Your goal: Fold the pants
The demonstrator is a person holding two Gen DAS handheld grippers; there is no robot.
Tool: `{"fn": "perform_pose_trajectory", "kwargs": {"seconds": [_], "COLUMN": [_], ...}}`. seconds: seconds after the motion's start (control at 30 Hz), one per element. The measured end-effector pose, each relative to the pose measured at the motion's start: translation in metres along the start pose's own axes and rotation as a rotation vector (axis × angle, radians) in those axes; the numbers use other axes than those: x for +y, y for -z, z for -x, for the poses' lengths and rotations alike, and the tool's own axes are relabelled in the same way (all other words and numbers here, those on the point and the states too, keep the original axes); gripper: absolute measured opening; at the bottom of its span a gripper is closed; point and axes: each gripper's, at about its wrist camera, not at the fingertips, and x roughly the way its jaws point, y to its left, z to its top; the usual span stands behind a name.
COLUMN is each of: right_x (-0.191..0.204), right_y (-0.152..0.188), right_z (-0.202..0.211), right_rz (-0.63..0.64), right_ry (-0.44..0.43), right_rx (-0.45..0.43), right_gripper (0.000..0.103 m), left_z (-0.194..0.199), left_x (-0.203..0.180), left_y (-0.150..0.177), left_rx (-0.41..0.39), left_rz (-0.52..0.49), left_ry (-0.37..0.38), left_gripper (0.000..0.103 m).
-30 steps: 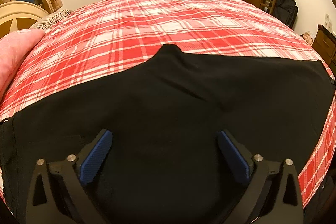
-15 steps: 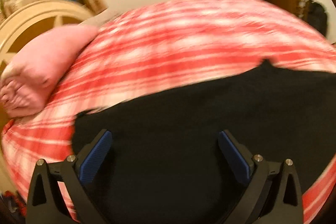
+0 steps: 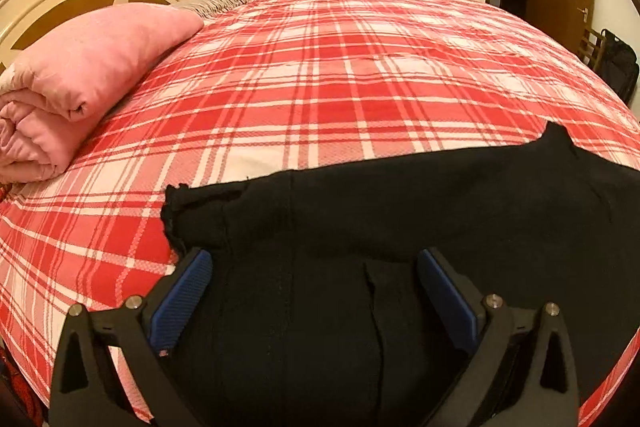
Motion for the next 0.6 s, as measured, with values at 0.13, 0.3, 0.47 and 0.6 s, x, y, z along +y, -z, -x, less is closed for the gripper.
{"fn": "perform_pose_trajectory", "kwargs": {"seconds": [0.13,0.3,0.47,0.6], "right_x": [-0.003,0.006,0.005,-0.002], "right_y": [0.005,0.001,-0.002,-0.005], "right_z": [0.001,0.018,-0.006,0.006], "right_rz": [0.022,0.047,0.112,0.094], "right_ry": [0.038,0.024,0.101,0.063], "right_rx": [0.023,-0.035,0.013,-0.008], "right_gripper": [0.010,0.009,0.025,0.050], "left_z": [-0.002,-0.001,0.000,0.015], "left_x": [0.001,0.000,0.000,-0.006], "left_y": [0.001,0.002,0.002,0.004], "left_rx": [-0.008,-0.015,-0.012,-0.032], "left_rz": [-0.005,-0.004,0.000,-0.033], "left_ry": [0.009,0.008,0.016,-0.005], "left_gripper": [0.103,0.103,0.103,0.103]}}
